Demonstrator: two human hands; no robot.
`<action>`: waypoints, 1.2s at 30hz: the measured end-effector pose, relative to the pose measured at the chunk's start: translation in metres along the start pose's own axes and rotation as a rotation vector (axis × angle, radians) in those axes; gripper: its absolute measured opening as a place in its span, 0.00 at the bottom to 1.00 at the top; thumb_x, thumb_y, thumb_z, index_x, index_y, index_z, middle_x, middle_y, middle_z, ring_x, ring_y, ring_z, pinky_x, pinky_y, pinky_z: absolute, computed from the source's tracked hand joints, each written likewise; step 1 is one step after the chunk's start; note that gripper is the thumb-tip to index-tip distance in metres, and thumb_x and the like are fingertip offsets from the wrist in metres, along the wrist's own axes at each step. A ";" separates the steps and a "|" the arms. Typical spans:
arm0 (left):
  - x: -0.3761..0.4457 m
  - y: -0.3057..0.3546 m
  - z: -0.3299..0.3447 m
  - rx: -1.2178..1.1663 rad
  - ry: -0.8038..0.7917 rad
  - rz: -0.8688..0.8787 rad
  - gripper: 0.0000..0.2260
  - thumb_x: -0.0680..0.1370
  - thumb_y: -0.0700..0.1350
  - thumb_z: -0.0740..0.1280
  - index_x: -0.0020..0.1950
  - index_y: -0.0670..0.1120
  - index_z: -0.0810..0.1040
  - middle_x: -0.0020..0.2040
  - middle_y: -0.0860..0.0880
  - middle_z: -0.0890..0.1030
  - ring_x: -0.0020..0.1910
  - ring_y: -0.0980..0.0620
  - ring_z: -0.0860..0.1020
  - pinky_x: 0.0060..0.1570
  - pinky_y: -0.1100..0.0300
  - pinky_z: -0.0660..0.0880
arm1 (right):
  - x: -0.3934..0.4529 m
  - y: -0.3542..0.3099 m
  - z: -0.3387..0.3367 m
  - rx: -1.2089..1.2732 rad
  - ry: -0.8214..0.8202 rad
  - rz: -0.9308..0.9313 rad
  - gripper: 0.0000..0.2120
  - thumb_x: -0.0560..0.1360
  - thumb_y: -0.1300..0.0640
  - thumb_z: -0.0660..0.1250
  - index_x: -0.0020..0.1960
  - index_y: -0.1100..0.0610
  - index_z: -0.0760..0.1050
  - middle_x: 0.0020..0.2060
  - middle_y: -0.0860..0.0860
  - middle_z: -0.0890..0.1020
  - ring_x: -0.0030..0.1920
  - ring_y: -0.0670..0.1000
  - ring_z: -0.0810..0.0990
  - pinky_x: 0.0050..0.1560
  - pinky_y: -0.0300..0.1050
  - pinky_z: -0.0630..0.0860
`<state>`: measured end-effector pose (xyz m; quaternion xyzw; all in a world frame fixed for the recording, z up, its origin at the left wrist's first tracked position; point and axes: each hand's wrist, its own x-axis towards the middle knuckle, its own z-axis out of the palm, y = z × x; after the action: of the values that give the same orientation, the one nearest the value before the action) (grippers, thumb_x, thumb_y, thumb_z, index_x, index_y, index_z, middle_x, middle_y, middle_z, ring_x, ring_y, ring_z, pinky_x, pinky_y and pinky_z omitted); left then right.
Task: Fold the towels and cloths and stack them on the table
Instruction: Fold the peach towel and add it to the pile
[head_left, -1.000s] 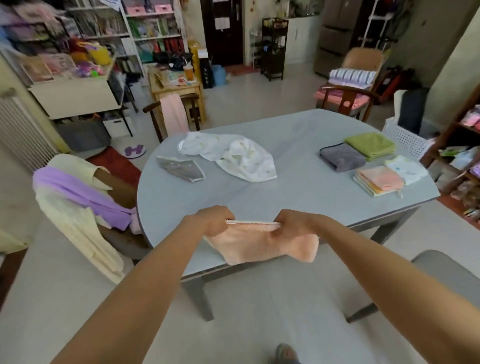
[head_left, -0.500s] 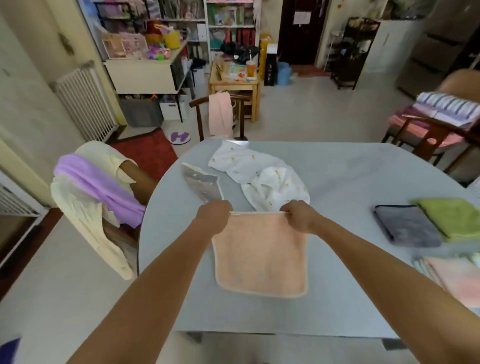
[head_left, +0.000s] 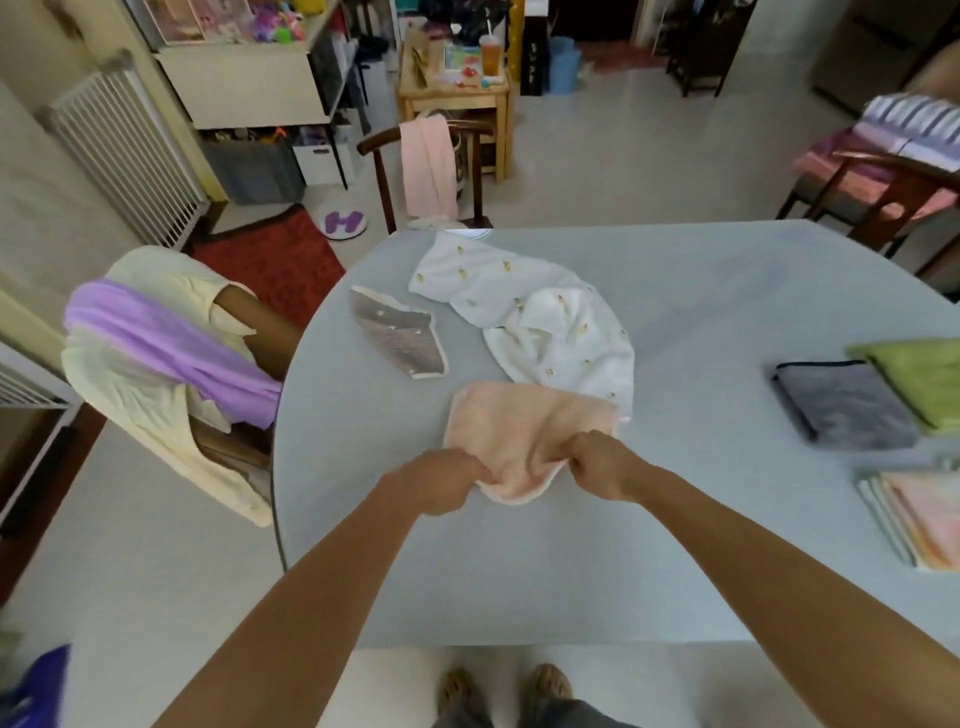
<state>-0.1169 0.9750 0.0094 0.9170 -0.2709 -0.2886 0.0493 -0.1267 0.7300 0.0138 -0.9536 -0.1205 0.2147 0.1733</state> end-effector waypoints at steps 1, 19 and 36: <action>0.003 0.000 0.012 0.000 -0.100 0.015 0.21 0.80 0.38 0.58 0.73 0.52 0.68 0.71 0.48 0.69 0.70 0.46 0.68 0.68 0.54 0.64 | 0.000 0.004 0.013 0.012 -0.094 0.048 0.23 0.76 0.68 0.53 0.67 0.56 0.74 0.61 0.54 0.78 0.60 0.55 0.76 0.57 0.41 0.71; 0.001 -0.028 0.093 -0.327 0.064 -0.325 0.13 0.81 0.47 0.62 0.62 0.43 0.77 0.62 0.44 0.77 0.62 0.45 0.74 0.59 0.55 0.70 | -0.019 0.028 0.073 0.133 -0.076 0.318 0.15 0.79 0.56 0.59 0.64 0.58 0.75 0.63 0.56 0.77 0.63 0.57 0.74 0.61 0.45 0.69; 0.031 -0.029 0.101 -0.361 0.215 -0.558 0.12 0.79 0.47 0.63 0.60 0.44 0.71 0.58 0.45 0.74 0.58 0.45 0.74 0.53 0.53 0.71 | 0.033 0.037 0.094 0.022 0.201 0.556 0.11 0.77 0.59 0.60 0.58 0.60 0.70 0.56 0.56 0.73 0.57 0.57 0.72 0.53 0.50 0.70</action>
<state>-0.1383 0.9903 -0.0972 0.9574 0.0523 -0.2360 0.1580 -0.1345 0.7321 -0.0921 -0.9646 0.1654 0.1598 0.1291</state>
